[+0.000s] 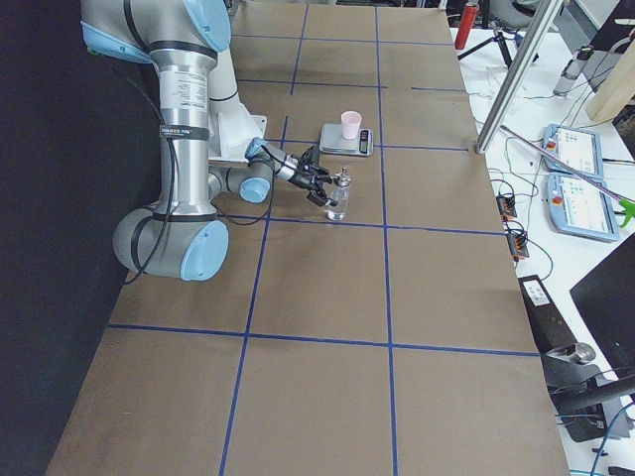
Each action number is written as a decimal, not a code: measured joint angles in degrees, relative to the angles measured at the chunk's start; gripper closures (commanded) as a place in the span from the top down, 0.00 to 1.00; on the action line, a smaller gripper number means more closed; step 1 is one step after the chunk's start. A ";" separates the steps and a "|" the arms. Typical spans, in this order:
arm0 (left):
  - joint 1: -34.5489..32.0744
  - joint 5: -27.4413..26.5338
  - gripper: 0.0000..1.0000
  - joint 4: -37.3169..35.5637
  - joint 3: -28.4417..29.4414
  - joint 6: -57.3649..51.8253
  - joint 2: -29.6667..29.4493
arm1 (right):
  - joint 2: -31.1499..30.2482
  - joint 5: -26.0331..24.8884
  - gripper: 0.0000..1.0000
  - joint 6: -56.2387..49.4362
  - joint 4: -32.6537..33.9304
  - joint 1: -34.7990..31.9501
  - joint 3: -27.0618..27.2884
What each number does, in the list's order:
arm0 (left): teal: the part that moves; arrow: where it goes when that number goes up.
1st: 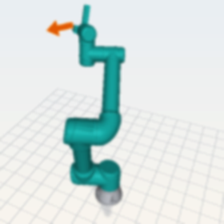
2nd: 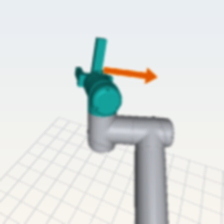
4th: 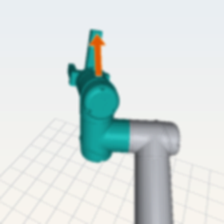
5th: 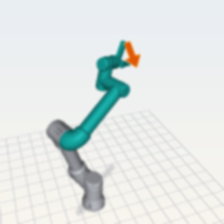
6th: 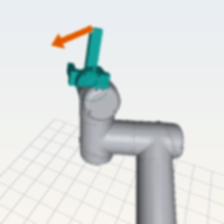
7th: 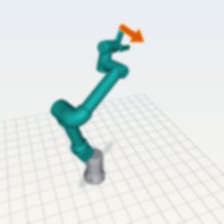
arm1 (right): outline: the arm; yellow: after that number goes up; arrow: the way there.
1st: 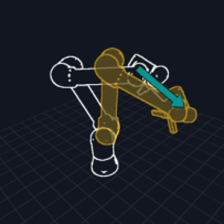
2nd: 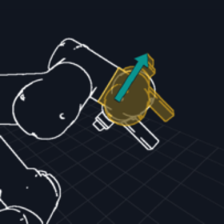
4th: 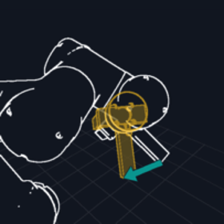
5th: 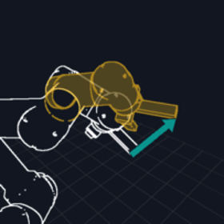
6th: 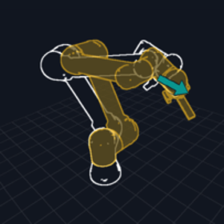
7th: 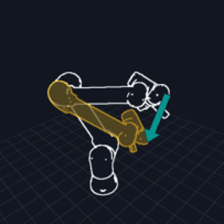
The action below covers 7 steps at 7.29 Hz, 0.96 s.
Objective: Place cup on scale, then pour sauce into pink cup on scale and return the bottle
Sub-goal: 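Lower the bottle onto the table with the right gripper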
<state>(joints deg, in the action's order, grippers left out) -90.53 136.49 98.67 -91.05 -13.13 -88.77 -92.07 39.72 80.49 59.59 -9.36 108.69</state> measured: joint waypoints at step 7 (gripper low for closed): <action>0.01 0.06 1.00 0.03 -0.09 -0.05 0.04 | -1.18 -0.62 1.00 0.10 -0.04 1.54 0.22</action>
<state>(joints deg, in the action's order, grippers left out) -90.51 136.55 98.70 -91.14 -13.18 -88.73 -93.26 39.10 80.60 59.55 -7.82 108.90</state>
